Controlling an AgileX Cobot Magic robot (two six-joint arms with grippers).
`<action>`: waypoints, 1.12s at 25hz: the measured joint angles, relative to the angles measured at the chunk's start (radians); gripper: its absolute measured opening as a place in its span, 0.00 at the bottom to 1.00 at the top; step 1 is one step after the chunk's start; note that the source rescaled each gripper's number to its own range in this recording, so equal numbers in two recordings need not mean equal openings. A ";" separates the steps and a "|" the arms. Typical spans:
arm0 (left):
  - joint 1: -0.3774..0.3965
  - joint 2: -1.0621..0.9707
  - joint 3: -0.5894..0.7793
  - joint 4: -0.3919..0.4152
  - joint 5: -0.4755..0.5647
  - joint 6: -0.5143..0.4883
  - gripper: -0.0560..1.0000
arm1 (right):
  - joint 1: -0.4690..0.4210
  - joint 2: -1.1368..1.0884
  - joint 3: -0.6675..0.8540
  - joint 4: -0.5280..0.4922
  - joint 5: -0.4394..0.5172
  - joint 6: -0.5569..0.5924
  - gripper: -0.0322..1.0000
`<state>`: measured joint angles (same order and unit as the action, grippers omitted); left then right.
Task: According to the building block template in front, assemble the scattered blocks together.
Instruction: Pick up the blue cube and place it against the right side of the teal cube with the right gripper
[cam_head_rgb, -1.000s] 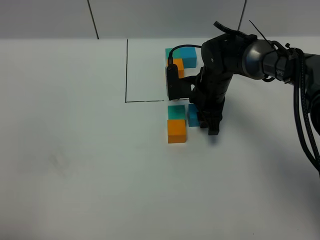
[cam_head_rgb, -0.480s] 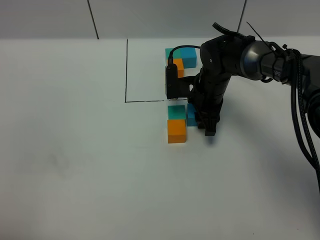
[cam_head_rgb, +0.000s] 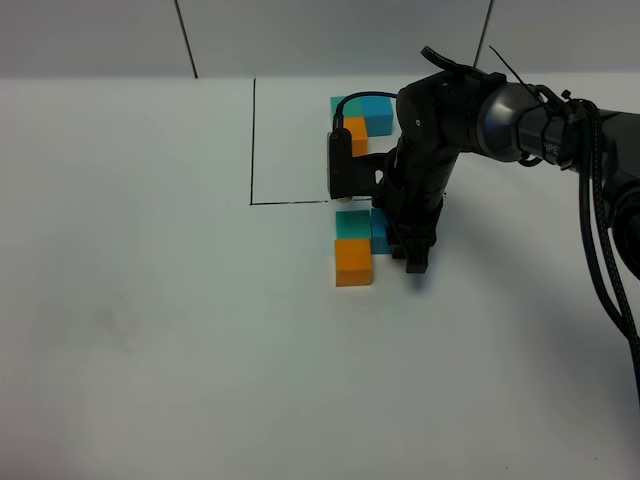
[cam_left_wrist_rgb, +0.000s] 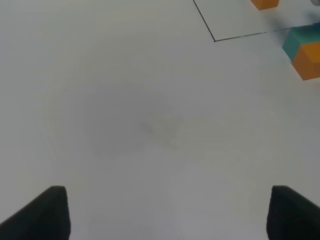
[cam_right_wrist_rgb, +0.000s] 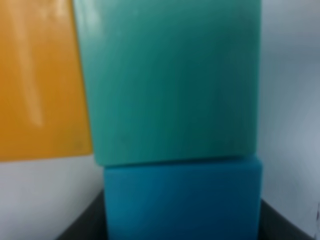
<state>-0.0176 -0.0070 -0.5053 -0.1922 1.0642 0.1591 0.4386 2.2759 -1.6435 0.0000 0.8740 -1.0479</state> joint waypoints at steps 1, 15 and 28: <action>0.000 0.000 0.000 0.000 0.000 0.000 0.78 | 0.000 0.000 0.000 0.000 0.000 0.001 0.04; 0.000 0.000 0.000 0.000 0.000 0.000 0.78 | 0.000 0.000 0.000 0.023 -0.003 0.007 0.04; 0.000 0.000 0.000 0.000 0.000 0.000 0.78 | 0.000 0.000 0.000 0.019 -0.005 0.003 0.04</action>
<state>-0.0176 -0.0070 -0.5053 -0.1922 1.0642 0.1591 0.4386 2.2759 -1.6435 0.0188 0.8688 -1.0445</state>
